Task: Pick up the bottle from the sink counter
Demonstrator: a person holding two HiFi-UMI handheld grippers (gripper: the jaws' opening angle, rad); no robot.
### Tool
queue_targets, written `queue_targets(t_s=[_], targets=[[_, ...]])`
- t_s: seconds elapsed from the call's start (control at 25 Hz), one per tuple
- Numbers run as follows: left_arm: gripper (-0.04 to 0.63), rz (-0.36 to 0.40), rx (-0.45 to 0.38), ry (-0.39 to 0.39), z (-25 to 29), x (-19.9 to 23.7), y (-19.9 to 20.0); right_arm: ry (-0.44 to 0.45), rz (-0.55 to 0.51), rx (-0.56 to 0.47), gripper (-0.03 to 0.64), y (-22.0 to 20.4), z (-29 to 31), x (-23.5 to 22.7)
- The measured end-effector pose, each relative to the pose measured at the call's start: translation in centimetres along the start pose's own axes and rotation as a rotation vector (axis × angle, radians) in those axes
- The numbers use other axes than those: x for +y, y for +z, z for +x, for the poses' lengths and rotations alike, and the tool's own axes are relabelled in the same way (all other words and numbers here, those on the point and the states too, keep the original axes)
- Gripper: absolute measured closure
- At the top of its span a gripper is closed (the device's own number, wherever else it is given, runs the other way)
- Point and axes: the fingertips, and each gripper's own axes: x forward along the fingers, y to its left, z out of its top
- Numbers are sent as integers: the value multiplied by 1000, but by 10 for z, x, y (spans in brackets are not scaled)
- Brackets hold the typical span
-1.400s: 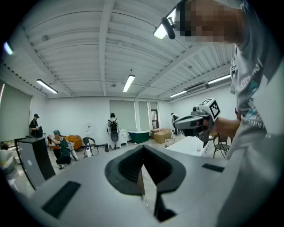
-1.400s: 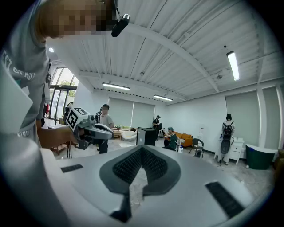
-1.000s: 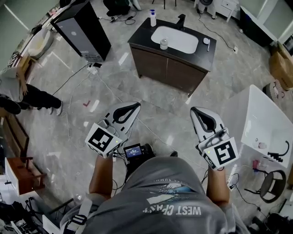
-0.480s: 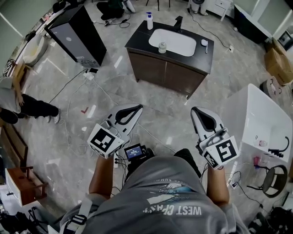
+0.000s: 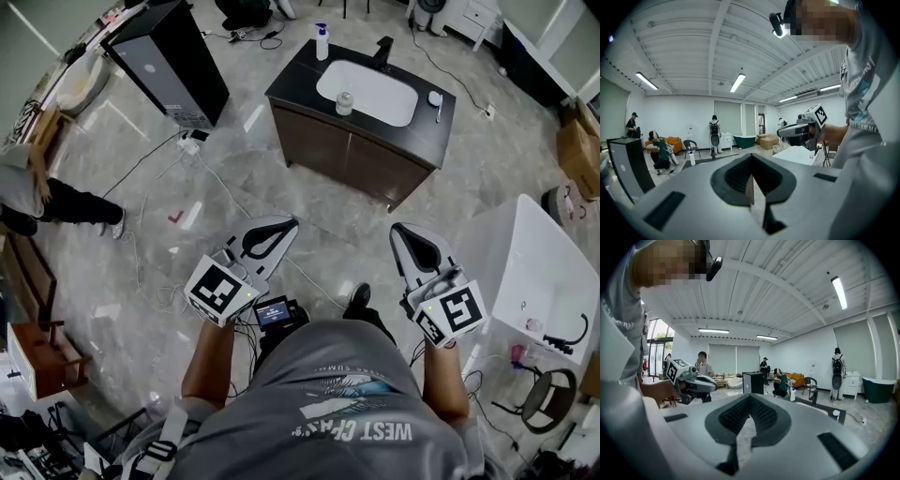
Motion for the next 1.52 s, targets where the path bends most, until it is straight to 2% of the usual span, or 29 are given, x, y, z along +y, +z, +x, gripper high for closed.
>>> queue_targets(t_s=[0.08,0.2,0.4,0.56,0.84,1.0,1.12,1.24,1.4,1.52], targets=[[592,-7,-5,37,10,7,2,34,-6,-4,615,1,10,-14],[592,-20,33,79,29,15,-4,75,-14,-13,614,5,21,-38],[592,-25,4,101,70,11,4,125,-26,-8,614,3,27,-78],[592,-36,42,116,95,11,1,150,-22,-17,614,6,27,-104],[592,-13,37,127,125,6,17,163,-11,-38,614,8,25,-139],[592,-24,73,92,132,5,10,144,22,-28,615,-1,25,-147],[592,-28,93,67,138,22,0,104,29,-18,614,-6,30,-156],[592,-37,83,7,152,39,-6,38,35,-14,615,-7,33,-162],[592,16,35,-99,174,60,16,-52,62,5,614,-6,42,-167],[592,18,-3,-143,182,83,24,-89,66,21,615,-4,61,-167]])
